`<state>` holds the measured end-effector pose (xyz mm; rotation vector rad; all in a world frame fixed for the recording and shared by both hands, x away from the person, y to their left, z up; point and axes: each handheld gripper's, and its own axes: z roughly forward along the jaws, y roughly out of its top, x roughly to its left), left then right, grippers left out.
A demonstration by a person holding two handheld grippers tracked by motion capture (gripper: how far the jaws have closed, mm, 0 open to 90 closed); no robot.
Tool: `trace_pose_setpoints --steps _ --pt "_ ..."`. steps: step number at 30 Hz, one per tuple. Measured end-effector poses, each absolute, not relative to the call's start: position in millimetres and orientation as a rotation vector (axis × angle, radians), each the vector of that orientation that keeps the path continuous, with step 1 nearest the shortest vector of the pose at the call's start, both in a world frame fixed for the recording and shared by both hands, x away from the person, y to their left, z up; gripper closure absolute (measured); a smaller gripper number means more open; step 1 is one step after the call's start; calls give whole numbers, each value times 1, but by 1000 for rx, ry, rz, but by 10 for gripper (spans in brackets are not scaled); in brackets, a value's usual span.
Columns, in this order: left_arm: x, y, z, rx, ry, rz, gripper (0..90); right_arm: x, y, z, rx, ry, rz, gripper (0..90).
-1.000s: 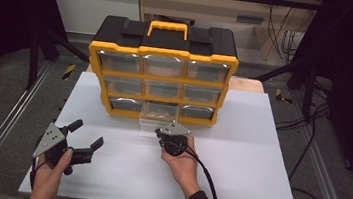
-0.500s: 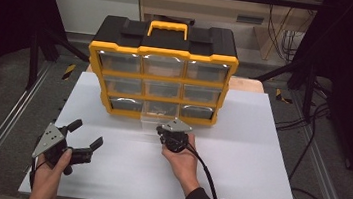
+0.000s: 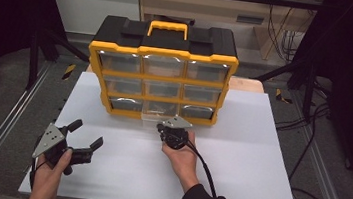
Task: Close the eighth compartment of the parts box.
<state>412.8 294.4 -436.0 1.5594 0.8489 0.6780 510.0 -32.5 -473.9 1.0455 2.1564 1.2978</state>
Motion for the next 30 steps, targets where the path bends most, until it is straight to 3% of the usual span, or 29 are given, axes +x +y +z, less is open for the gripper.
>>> trace_pose_setpoints --steps 30 --pt "413 295 -436 1557 851 681 22 523 -32 -473 1090 2146 1283 900"
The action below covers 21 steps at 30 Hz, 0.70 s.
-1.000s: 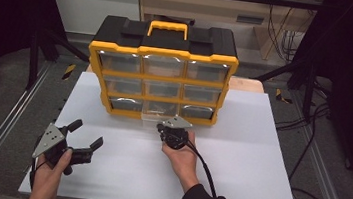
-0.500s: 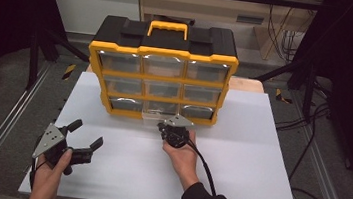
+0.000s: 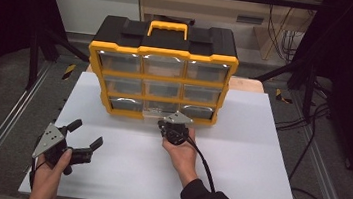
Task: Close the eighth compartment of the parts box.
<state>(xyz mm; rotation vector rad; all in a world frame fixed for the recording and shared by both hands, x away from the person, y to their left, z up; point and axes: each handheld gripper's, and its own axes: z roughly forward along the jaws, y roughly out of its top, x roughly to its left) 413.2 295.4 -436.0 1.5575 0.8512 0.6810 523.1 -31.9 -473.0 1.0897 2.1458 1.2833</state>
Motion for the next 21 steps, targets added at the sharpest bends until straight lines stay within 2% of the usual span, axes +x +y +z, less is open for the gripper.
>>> trace_pose_setpoints --steps 21 --pt "413 296 -436 1557 852 684 22 530 -35 -474 1109 2141 1266 900"
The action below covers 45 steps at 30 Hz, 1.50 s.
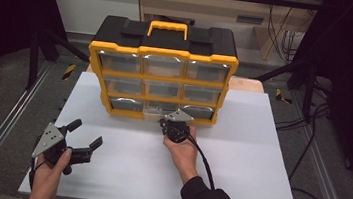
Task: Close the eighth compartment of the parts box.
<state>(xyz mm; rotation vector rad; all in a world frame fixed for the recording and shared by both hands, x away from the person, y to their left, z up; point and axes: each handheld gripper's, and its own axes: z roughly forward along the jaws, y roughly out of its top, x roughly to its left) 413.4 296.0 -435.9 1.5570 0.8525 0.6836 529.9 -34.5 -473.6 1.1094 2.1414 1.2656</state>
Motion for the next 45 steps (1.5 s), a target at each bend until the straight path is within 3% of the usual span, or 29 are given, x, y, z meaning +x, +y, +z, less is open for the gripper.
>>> trace_pose_setpoints --steps 45 --pt "414 297 -436 1554 855 682 22 546 -35 -472 1170 2114 1275 900"
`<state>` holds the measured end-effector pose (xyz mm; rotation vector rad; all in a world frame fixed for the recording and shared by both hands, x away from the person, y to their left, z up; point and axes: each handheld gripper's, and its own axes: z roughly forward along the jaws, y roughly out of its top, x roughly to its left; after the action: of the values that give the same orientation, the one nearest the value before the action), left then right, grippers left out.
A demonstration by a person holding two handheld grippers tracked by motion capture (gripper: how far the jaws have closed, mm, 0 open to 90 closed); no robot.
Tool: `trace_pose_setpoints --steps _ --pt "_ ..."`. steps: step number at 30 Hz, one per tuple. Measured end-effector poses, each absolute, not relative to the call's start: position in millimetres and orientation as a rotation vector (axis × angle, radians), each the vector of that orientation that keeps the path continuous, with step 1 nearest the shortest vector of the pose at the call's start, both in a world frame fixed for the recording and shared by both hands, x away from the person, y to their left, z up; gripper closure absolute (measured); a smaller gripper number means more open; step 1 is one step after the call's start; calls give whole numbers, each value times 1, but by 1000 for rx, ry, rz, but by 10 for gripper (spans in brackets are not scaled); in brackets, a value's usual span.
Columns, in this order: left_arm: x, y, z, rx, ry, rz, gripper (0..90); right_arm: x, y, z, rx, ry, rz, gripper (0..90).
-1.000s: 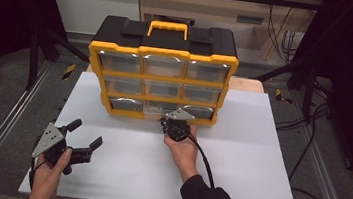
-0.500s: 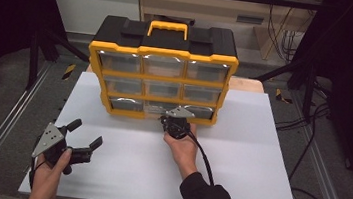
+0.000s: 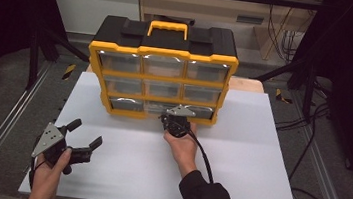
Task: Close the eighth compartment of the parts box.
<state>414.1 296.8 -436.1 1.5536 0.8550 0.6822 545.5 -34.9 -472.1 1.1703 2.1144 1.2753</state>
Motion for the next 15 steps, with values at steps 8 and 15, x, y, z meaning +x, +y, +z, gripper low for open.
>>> trace_pose_setpoints --steps 8,15 --pt "414 297 -436 1554 855 681 22 548 -36 -473 1189 2107 1280 900" --pt "414 296 -436 1558 854 682 24 549 -37 -473 1206 2095 1286 900"
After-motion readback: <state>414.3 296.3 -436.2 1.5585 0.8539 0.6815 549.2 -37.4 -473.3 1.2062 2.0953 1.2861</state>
